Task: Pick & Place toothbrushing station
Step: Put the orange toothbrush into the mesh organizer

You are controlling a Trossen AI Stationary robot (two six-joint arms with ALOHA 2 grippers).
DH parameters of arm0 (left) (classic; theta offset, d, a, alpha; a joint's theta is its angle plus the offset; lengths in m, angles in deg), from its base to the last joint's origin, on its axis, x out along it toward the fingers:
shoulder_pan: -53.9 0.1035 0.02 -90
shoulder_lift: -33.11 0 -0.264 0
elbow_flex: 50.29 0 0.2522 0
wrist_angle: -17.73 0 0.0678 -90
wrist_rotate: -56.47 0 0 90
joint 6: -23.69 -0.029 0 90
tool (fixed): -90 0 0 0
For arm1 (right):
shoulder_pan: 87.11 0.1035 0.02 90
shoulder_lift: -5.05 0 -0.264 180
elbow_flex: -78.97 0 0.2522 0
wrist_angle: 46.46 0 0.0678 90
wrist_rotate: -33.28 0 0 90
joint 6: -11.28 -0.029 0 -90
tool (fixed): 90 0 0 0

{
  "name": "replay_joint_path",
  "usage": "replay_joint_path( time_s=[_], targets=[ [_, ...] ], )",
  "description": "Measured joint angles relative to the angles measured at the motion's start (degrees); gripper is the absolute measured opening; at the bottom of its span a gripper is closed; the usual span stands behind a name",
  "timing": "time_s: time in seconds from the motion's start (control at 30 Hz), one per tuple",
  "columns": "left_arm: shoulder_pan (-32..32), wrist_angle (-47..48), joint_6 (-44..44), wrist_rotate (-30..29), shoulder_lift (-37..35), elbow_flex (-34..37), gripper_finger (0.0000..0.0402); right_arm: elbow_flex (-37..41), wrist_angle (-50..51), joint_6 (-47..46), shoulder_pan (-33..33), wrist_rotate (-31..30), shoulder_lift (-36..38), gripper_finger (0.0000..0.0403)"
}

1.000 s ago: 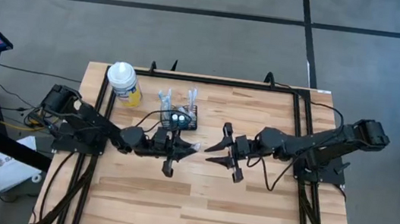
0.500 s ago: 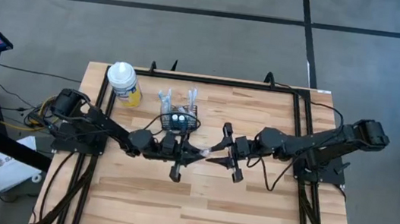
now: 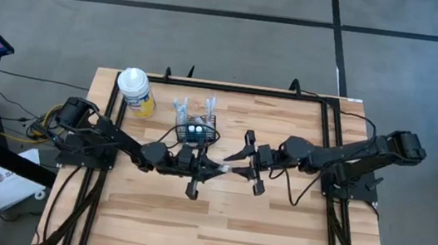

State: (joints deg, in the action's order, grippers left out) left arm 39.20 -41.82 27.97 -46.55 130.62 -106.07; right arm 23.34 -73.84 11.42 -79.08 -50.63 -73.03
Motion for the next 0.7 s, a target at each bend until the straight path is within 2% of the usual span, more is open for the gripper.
replay_joint_path(
  time_s=[0.23,0.5,0.7],
  targets=[
    [0.0,-0.1,-1.0,-0.1,0.0,0.0,0.0016,0.0,-1.8,-0.2,1.0,0.0,-0.1,0.0114],
    [1.0,0.0,-1.0,-0.6,0.0,0.0,0.0016,-1.0,-5.5,-0.1,1.1,0.0,-5.3,0.0114],
    [0.5,0.6,-1.1,-0.7,0.0,0.0,0.0017,-3.6,-3.5,1.8,1.2,0.1,-6.6,0.0108]
  ],
)
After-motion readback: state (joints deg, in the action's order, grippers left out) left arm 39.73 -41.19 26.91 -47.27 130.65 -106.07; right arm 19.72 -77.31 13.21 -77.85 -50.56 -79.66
